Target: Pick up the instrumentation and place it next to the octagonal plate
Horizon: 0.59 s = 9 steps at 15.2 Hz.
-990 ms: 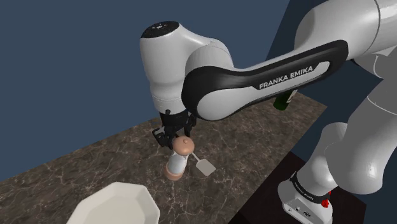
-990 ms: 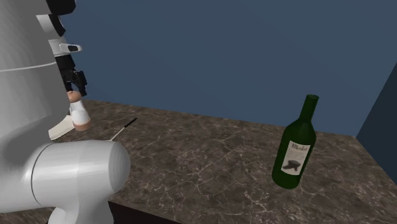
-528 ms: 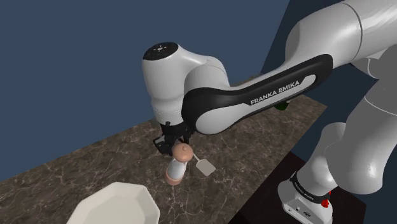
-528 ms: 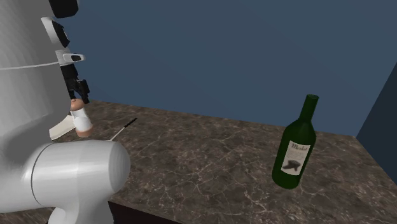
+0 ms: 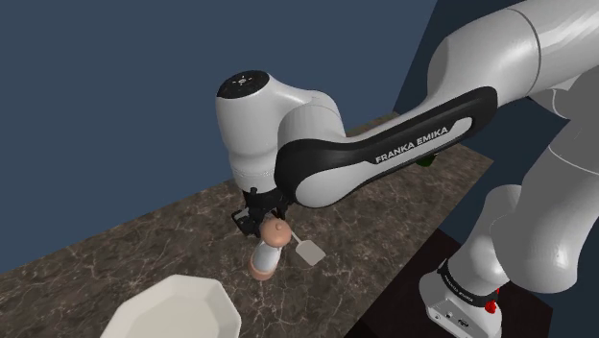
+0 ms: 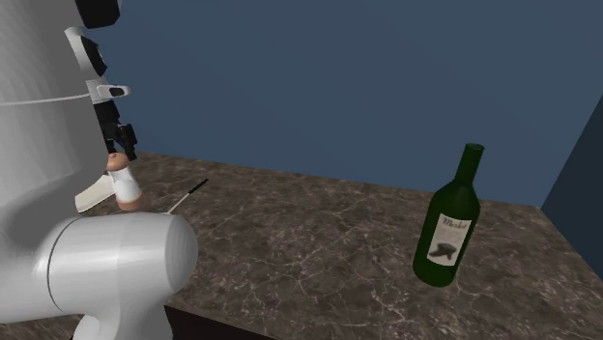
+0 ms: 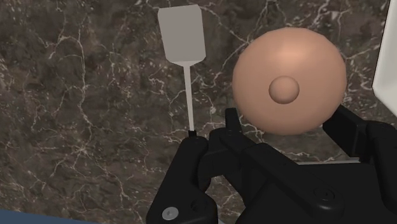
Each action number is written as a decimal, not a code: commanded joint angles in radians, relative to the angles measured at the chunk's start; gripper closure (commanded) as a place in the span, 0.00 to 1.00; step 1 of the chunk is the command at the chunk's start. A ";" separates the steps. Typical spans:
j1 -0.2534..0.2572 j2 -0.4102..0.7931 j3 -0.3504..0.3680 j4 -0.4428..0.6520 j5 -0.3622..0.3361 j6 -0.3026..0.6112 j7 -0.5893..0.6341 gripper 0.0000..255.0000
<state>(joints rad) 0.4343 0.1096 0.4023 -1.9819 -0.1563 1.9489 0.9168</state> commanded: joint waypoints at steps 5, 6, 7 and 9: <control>0.000 0.000 0.000 0.000 0.000 0.000 0.000 0.00; 0.000 0.000 0.000 0.000 0.000 0.000 0.000 0.00; 0.000 0.000 0.000 0.000 0.000 0.000 0.000 0.00; 0.003 -0.012 0.004 0.054 0.009 -0.065 -0.006 0.00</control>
<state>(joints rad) 0.4367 0.0990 0.4054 -1.9514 -0.1491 1.9099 0.9140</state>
